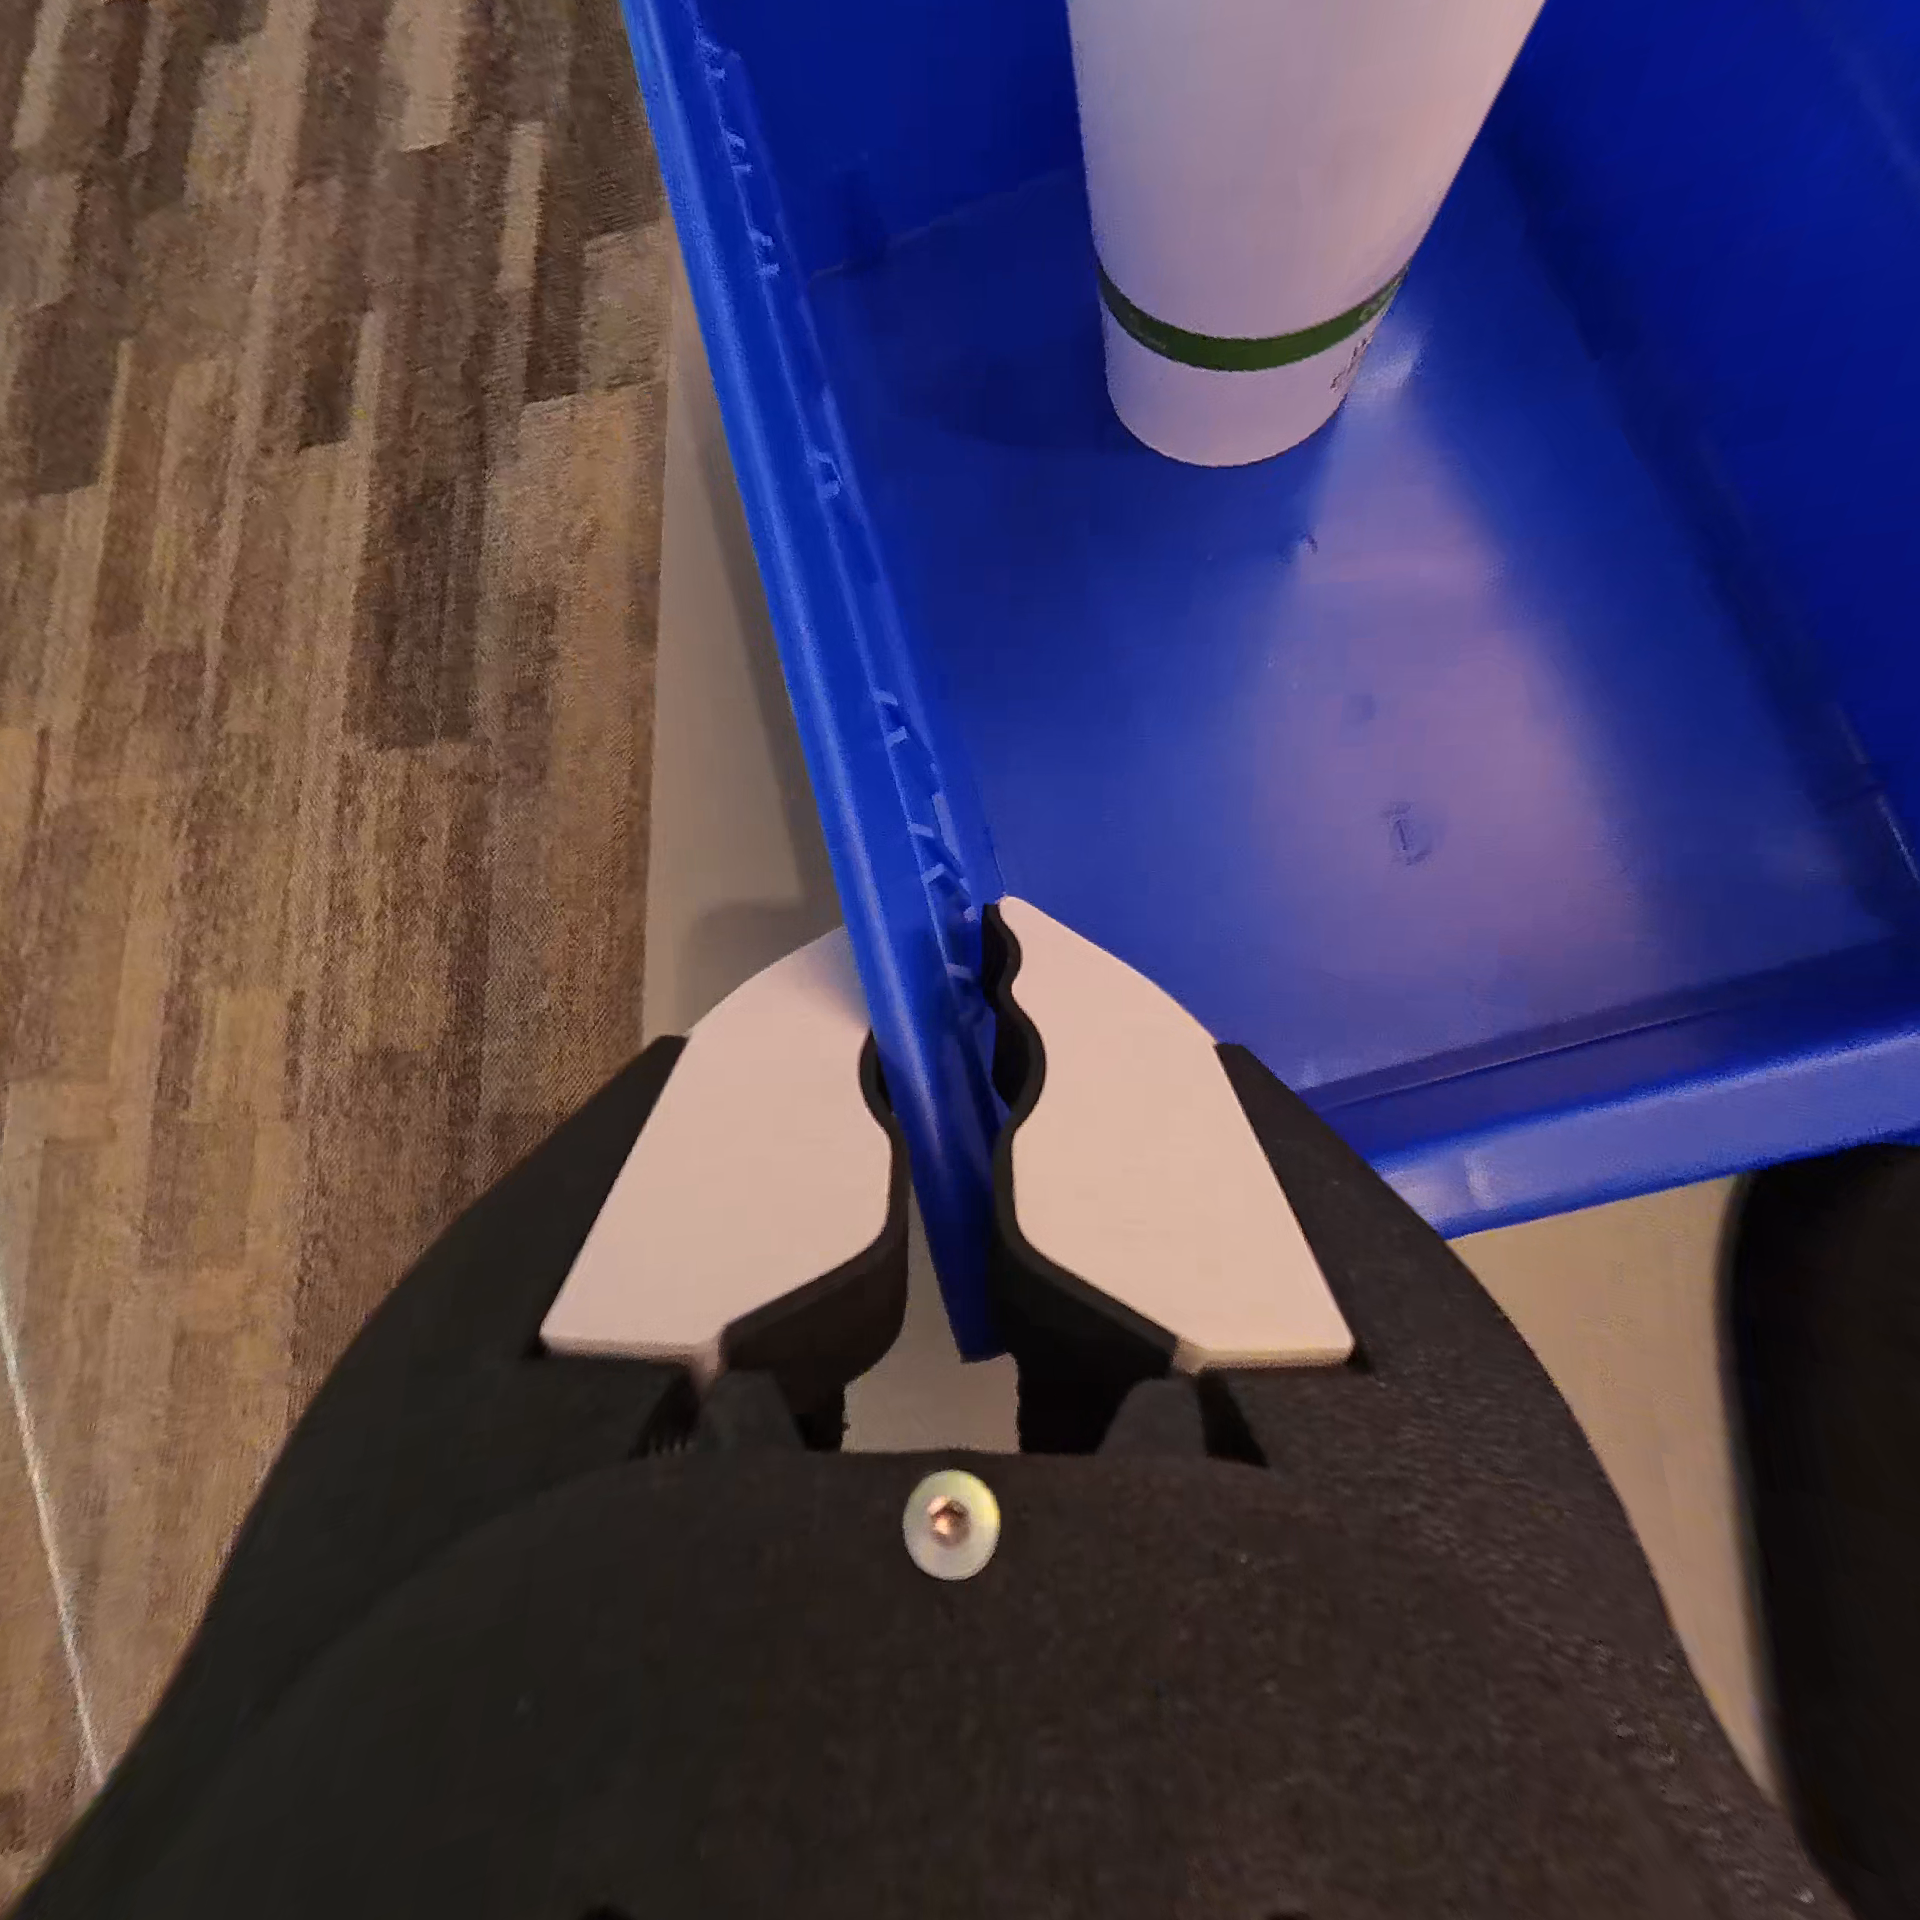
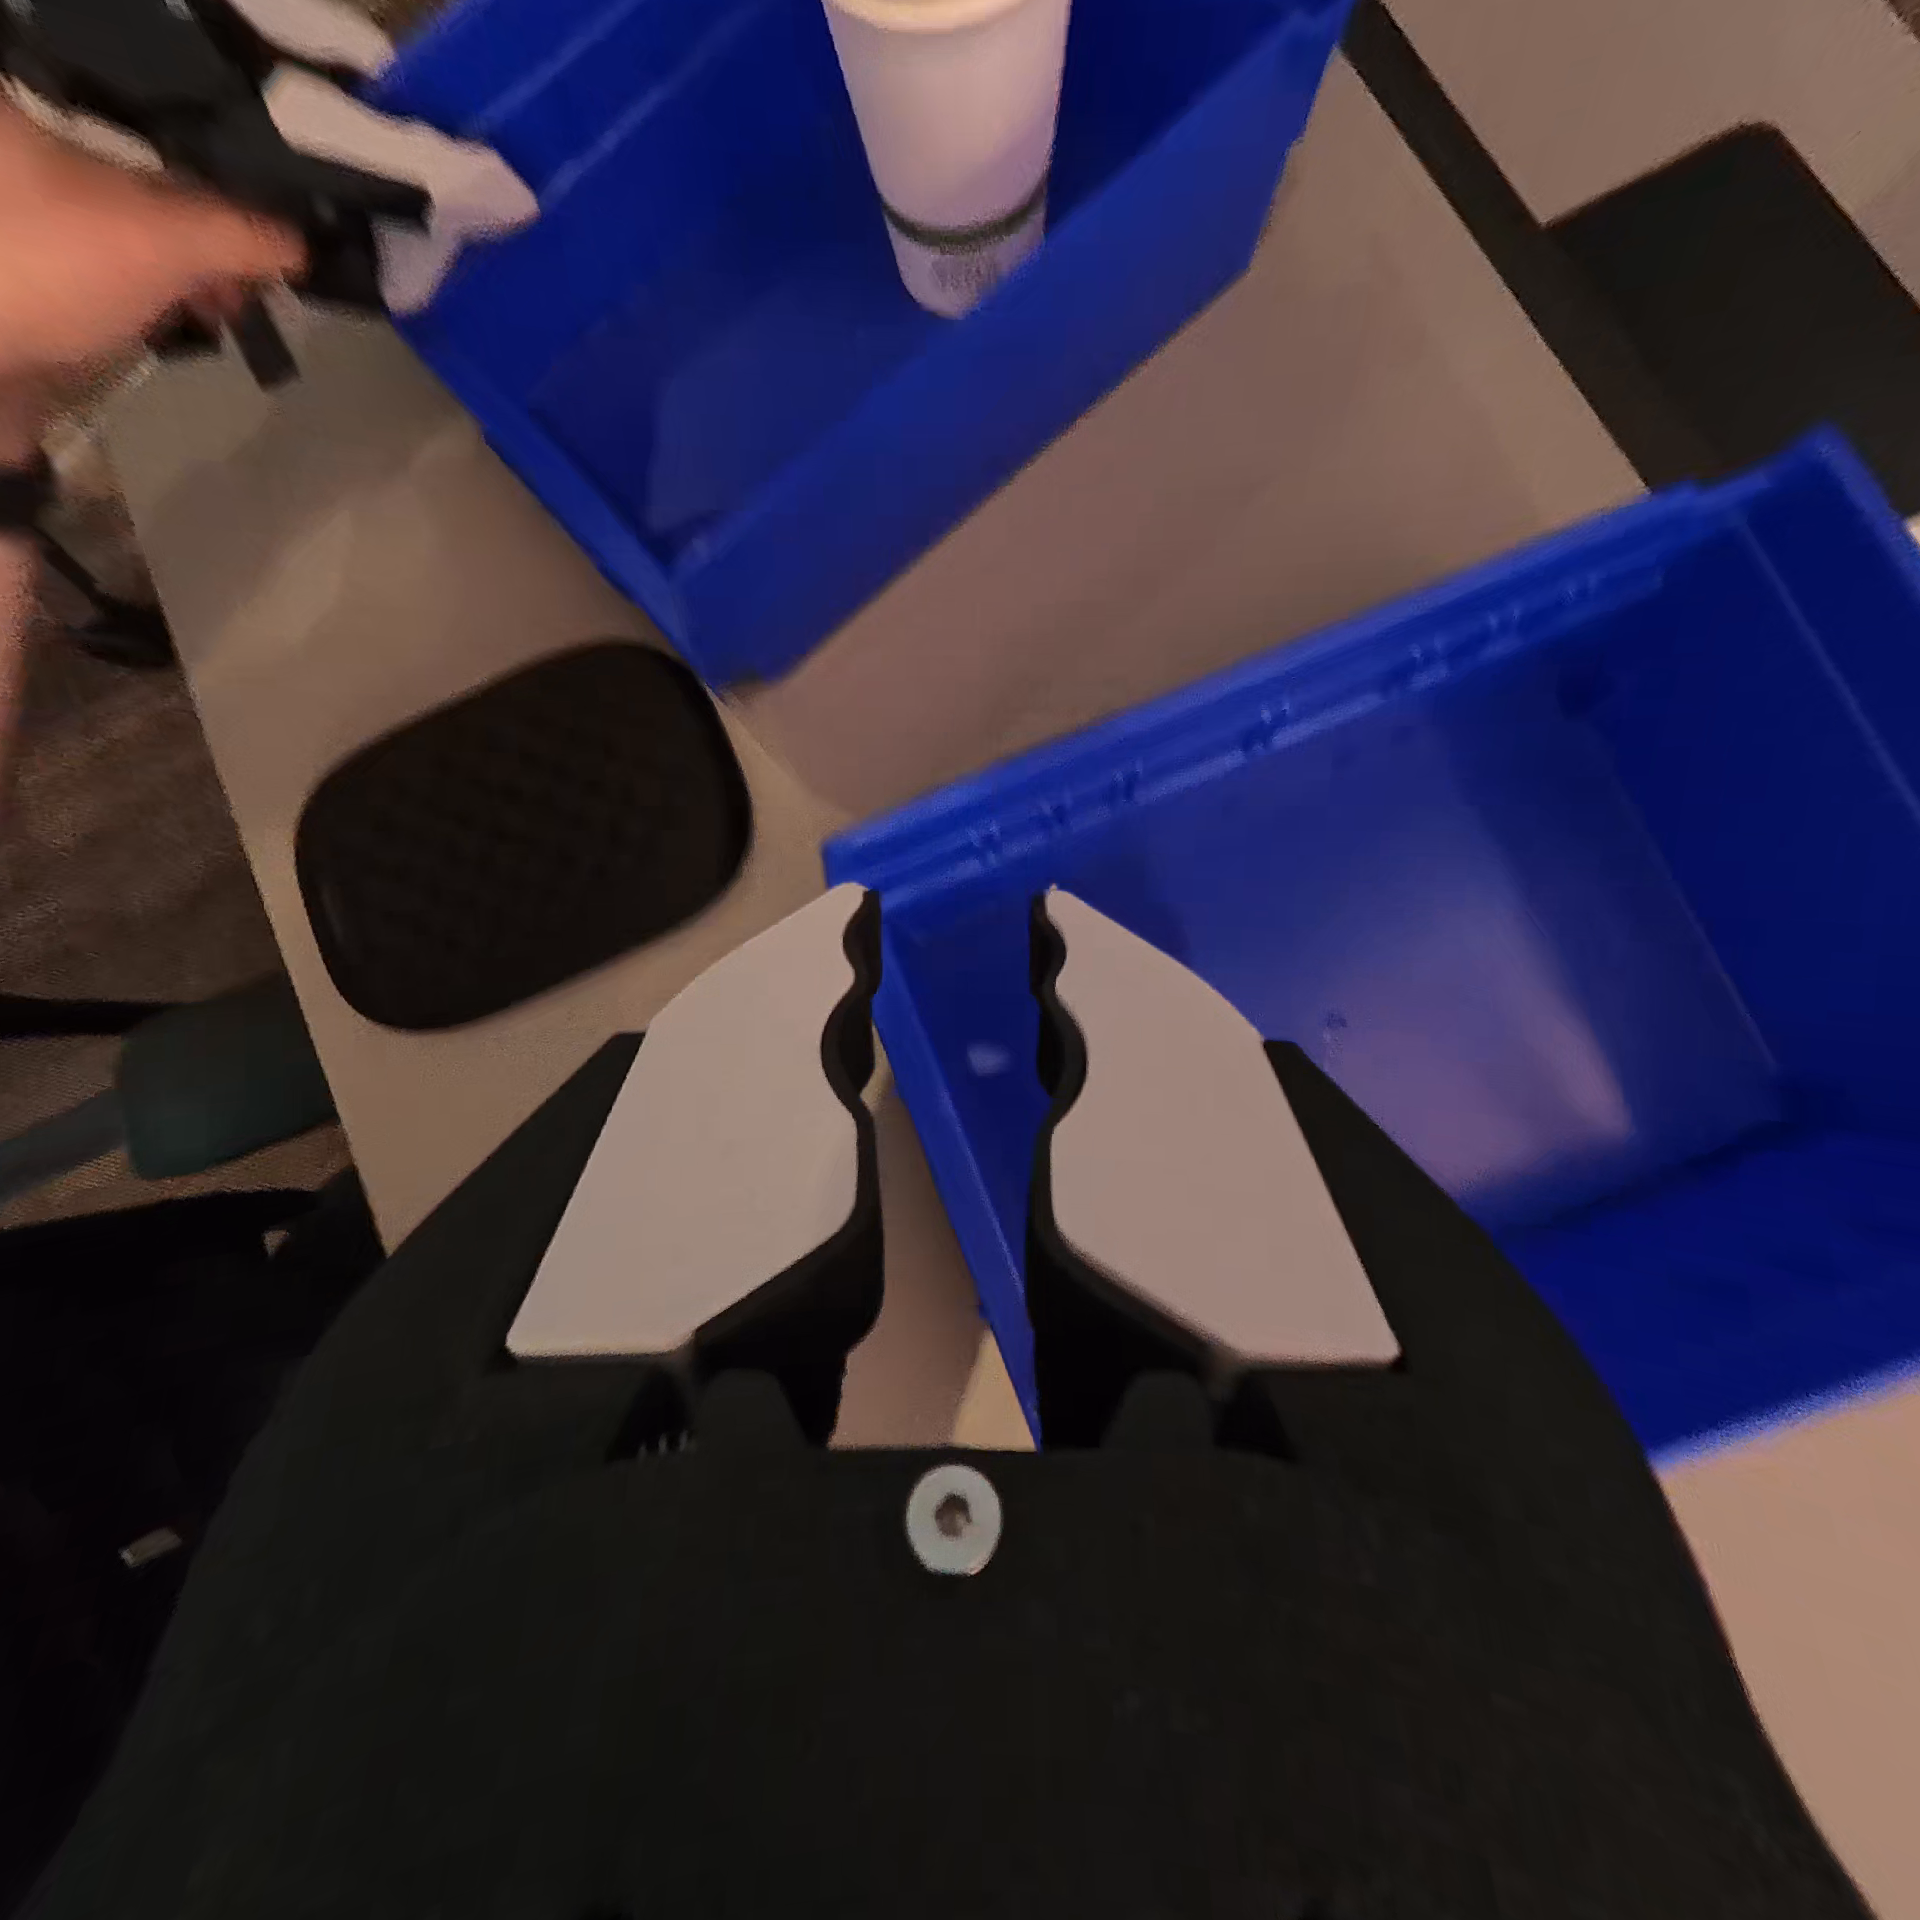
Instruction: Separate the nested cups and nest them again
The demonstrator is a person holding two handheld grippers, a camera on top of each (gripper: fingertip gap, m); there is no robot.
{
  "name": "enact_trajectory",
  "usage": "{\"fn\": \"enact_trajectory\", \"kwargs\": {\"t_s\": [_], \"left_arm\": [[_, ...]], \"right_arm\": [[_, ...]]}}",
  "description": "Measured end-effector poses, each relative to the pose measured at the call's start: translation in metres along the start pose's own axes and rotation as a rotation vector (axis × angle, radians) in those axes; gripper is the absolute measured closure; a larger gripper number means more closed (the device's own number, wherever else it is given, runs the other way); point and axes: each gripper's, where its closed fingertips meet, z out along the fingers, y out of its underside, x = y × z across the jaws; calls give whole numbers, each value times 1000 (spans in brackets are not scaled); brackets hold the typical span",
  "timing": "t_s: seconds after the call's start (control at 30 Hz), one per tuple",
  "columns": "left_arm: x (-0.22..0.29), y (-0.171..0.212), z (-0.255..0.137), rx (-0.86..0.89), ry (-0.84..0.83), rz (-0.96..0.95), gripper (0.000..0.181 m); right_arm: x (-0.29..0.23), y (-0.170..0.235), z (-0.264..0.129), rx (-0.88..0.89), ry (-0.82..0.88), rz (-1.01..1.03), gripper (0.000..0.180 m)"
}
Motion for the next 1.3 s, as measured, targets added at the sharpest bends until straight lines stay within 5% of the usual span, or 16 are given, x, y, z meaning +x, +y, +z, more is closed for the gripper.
{"fn": "enact_trajectory", "kwargs": {"t_s": [0.13,0.4,0.5,0.6,0.73,0.77,0.83,0.93,1.1,1.3], "left_arm": [[-25,-6,11,-5,90,73,171],[-38,-15,22,21,90,94,169],[-43,-14,21,19,21,120,158],[-57,-17,11,20,-73,99,125],[-56,-30,-18,119,-41,8,115],[-59,-32,-27,143,-56,1,116],[-57,-34,-46,195,-73,-11,118],[-39,-30,-71,248,-61,-14,124],[9,-8,-105,306,-34,30,130],[56,28,-125,302,49,9,134]], "right_arm": [[36,42,-25,-28,141,18,155],[130,111,-74,26,375,440,133],[139,122,-66,10,358,553,129],[144,132,-45,-57,355,622,119],[150,144,-13,-183,376,670,109],[151,149,-5,-236,371,671,114],[148,158,8,-335,316,676,152],[157,160,11,-379,301,719,169],[191,172,-4,-365,252,747,175],[244,233,-63,-374,271,778,175]]}}
